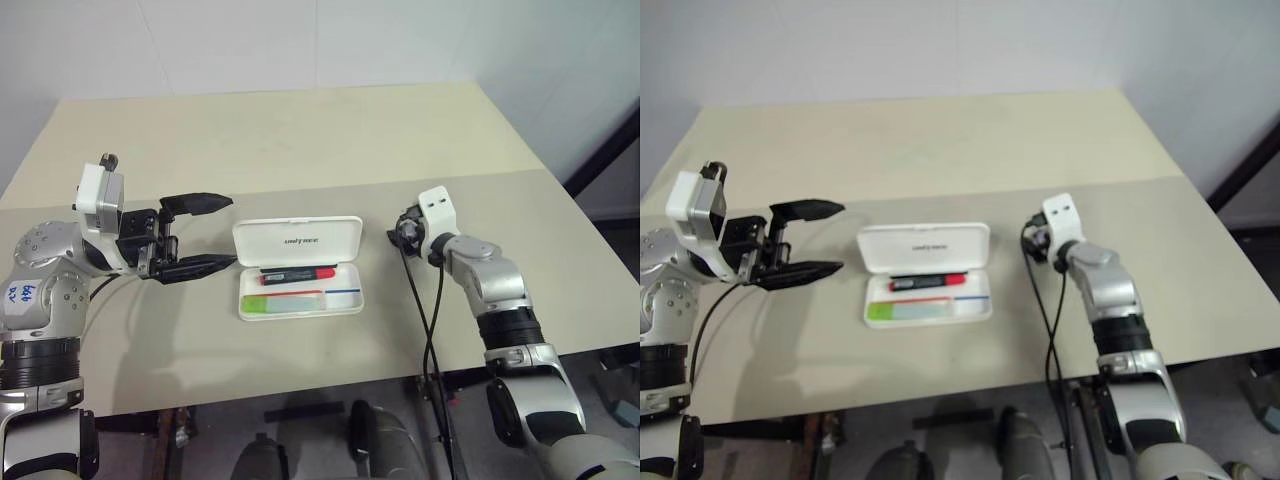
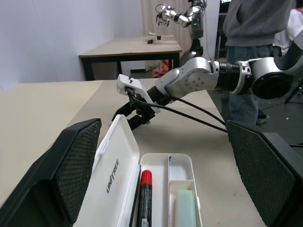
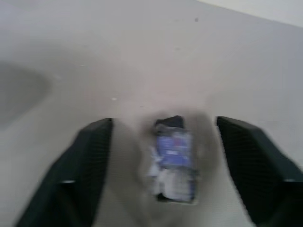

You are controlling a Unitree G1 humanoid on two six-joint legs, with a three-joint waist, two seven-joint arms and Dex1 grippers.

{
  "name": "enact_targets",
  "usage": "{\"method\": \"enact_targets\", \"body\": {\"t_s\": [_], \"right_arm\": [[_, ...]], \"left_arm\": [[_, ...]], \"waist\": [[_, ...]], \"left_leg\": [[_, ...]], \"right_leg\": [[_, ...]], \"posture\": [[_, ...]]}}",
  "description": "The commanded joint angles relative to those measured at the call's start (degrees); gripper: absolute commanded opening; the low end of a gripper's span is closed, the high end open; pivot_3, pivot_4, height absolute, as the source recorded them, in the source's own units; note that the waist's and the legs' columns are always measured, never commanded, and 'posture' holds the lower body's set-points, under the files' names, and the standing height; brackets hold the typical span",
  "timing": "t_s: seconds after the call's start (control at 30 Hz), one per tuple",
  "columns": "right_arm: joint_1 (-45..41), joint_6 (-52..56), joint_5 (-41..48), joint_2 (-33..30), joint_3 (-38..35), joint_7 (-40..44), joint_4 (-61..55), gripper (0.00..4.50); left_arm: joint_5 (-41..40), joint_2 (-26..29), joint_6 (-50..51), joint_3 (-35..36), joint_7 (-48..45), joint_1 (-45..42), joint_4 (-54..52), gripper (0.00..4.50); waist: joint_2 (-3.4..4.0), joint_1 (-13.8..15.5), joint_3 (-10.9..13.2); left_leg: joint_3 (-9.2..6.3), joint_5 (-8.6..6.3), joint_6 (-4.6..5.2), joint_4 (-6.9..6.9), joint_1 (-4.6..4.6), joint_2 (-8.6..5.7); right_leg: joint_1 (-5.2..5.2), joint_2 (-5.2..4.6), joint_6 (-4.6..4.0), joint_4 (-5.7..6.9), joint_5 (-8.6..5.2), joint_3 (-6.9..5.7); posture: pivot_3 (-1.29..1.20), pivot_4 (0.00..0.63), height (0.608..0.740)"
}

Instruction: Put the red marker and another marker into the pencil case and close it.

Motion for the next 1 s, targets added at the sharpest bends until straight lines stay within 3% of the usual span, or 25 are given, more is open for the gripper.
{"method": "enact_targets", "body": {"t_s": [0.03, 0.2, 0.23, 0.7, 0.9, 1.0], "right_arm": [[3.5, 6.3, -0.3, 0.6, 0.8, -0.9, 2.0, 2.16], [4.4, 7.7, -0.6, -0.1, 0.8, -0.6, -0.5, 0.52], [4.7, 7.2, -0.7, -0.4, 0.9, -0.3, -1.0, 0.4], [-1.1, 1.0, 0.7, -5.4, -0.3, 5.3, -7.0, 0.4], [-5.2, 3.0, 2.2, -8.3, 0.4, 9.8, -13.1, 0.4], [-6.4, 4.8, 2.8, -10.2, 1.3, 12.5, -16.5, 0.4]], "left_arm": [[-0.2, 1.1, 0.2, 0.9, -0.1, -1.1, -0.5, 4.5], [-0.3, 1.2, 0.2, 1.2, 0.0, -0.5, -1.0, 4.5], [-0.3, 1.1, 0.2, 1.3, 0.1, -0.4, -1.1, 4.5], [-2.2, 0.2, 1.4, 1.6, 0.6, 0.9, -4.9, 4.5], [-3.8, -0.1, 2.3, 2.1, 1.8, 3.1, -9.6, 4.5], [-5.3, -0.2, 2.8, 2.9, 2.3, 5.4, -13.1, 4.5]], "waist": [[-0.08, 0.1, 0.0], [-0.1, 0.5, -0.1], [-0.1, 0.7, -0.1], [0.17, 1.4, 0.1], [0.33, 1.1, 0.2], [0.34, 1.0, 0.2]], "left_leg": [[0.0, 0.0, 0.0, 0.0, 0.0, 0.0], [0.0, -0.01, 0.02, 0.0, -0.01, 0.0], [-0.01, -0.02, 0.03, -0.01, -0.02, 0.0], [0.05, -0.02, 0.03, -0.27, -0.07, -0.01], [0.23, 0.05, -0.02, -0.43, -0.75, -0.01], [0.24, 0.04, -0.02, -0.54, -0.76, -0.01]], "right_leg": [[0.0, 0.0, 0.0, 0.0, 0.0, 0.0], [0.0, 0.0, 0.0, -0.02, 0.0, -0.01], [0.0, 0.0, 0.0, -0.04, 0.0, -0.01], [-0.09, 0.03, 0.01, -0.26, 0.0, -0.02], [-1.19, 0.11, 0.03, -0.25, 0.02, 0.06], [-1.2, 0.14, 0.04, -0.35, 0.01, 0.0]], "posture": [[0.0, 0.15, 0.74], [0.0, 0.15, 0.74], [0.0, 0.15, 0.74], [0.0, 0.15, 0.74], [0.0, 0.15, 0.74], [0.0, 0.15, 0.74]]}}
